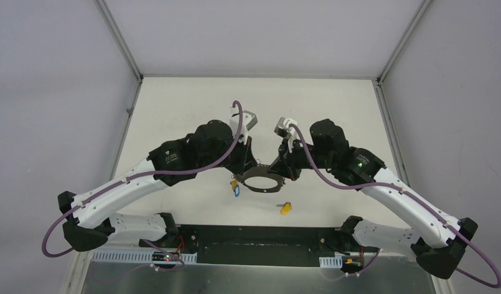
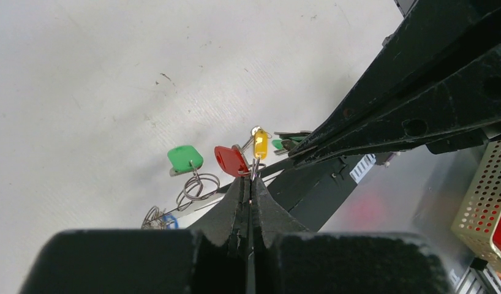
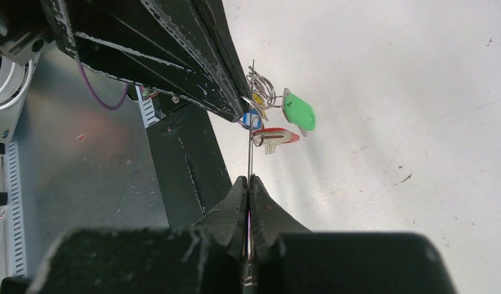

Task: Put the keys on the keyring

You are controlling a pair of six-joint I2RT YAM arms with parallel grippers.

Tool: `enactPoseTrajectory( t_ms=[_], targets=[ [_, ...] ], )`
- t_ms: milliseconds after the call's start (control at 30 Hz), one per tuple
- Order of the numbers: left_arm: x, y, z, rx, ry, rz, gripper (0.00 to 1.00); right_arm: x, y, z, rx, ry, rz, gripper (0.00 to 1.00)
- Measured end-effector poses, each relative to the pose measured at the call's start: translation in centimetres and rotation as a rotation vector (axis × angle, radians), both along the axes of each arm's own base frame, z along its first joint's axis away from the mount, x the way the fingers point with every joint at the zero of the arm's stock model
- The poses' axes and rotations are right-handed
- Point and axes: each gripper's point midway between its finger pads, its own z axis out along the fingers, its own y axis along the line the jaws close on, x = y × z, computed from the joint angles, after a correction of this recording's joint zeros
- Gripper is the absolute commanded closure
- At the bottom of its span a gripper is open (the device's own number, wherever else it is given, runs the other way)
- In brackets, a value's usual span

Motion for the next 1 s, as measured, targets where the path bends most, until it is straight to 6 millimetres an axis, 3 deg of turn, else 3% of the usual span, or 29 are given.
enactPoseTrajectory(
  t_ms=[700, 1000],
  targets=[
    [1.6, 0.6, -0.4, 0.153, -0.044, 0.067, 1.0, 0.8, 0.4, 0.5, -0.063, 0.026, -0.044, 1.0],
    [2.9, 0.0, -1.3, 0.215, -0.05, 0.111, 1.0, 1.7, 0.7, -0.3, -0.108, 0.044, -0.096, 1.0]
  ],
)
